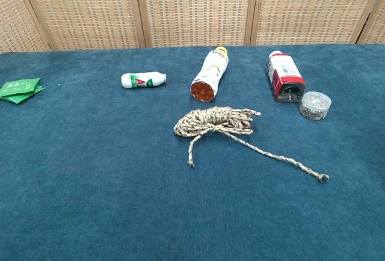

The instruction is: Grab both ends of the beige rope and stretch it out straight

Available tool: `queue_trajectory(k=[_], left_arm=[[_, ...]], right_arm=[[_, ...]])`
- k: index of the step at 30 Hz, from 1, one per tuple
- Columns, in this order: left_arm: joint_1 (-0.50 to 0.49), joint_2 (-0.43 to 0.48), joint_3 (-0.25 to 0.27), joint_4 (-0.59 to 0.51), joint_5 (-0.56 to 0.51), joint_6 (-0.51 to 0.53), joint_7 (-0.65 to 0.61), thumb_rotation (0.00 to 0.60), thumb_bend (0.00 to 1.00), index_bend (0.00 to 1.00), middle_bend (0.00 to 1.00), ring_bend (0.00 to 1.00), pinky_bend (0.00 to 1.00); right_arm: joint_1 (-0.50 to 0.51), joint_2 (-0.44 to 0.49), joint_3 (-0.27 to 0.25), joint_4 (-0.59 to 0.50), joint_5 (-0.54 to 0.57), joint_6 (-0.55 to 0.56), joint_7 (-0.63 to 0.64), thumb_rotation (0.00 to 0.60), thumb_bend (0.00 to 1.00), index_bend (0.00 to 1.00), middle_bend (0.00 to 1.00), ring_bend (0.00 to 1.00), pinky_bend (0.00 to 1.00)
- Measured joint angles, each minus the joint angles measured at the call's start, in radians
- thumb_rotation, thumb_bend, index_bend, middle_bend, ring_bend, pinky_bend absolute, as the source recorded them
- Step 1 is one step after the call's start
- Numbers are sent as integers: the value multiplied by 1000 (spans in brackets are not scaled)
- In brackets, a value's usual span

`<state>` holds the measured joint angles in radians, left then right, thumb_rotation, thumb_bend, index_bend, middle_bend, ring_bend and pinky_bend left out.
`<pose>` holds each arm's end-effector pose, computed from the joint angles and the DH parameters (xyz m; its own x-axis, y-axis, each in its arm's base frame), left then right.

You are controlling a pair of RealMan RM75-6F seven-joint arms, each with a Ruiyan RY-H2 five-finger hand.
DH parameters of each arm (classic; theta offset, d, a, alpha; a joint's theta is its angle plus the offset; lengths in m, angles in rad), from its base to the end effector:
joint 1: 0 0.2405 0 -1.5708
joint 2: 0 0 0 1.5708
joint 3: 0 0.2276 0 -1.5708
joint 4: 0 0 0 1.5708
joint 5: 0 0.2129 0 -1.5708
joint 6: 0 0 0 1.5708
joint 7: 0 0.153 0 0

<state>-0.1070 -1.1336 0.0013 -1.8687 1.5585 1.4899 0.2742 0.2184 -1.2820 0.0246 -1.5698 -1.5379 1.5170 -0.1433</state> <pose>-0.2218 0.1769 0.1139 0.4069 0.0392 0.9126 0.9097 -0.1078 -0.4009 -0.2441 -0.2161 0.0985 0.4152 0.0578 0.9079 -0.8922 -0.1689 0.4188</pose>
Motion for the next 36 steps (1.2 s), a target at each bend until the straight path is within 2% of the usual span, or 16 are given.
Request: queue_trajectory(k=[6, 8, 15, 19, 23, 29, 36], left_arm=[[1, 1, 2, 2, 3, -3, -3, 600, 76, 0, 0, 0, 0], [1, 0, 1, 2, 2, -5, -2, 600, 76, 0, 0, 0, 0], [-8, -11, -9, 1, -21, -23, 20, 600, 76, 0, 0, 0, 0], [-16, -20, -14, 1, -35, -41, 40, 600, 76, 0, 0, 0, 0], [-23, -26, -19, 2, -49, -52, 50, 600, 77, 0, 0, 0, 0], [-24, -26, -20, 3, -56, -55, 47, 600, 76, 0, 0, 0, 0], [-26, -19, -12, 1, -51, -64, 35, 600, 76, 0, 0, 0, 0]], right_arm=[[2, -8, -2, 3, -10, -23, 74, 600, 0, 2, 0, 0, 0], [8, -11, -5, -4, -9, -51, 91, 600, 0, 38, 0, 0, 0], [63, -65, 4, -26, 30, -192, 202, 600, 0, 338, 0, 0, 0], [110, -85, 14, -41, 82, -311, 151, 600, 16, 380, 0, 0, 0], [162, -112, 36, -60, 176, -426, 80, 600, 109, 432, 0, 0, 3], [198, -174, 76, -66, 316, -463, -12, 600, 152, 440, 0, 0, 5], [222, -229, 91, -58, 421, -503, -65, 600, 160, 441, 0, 0, 6]])
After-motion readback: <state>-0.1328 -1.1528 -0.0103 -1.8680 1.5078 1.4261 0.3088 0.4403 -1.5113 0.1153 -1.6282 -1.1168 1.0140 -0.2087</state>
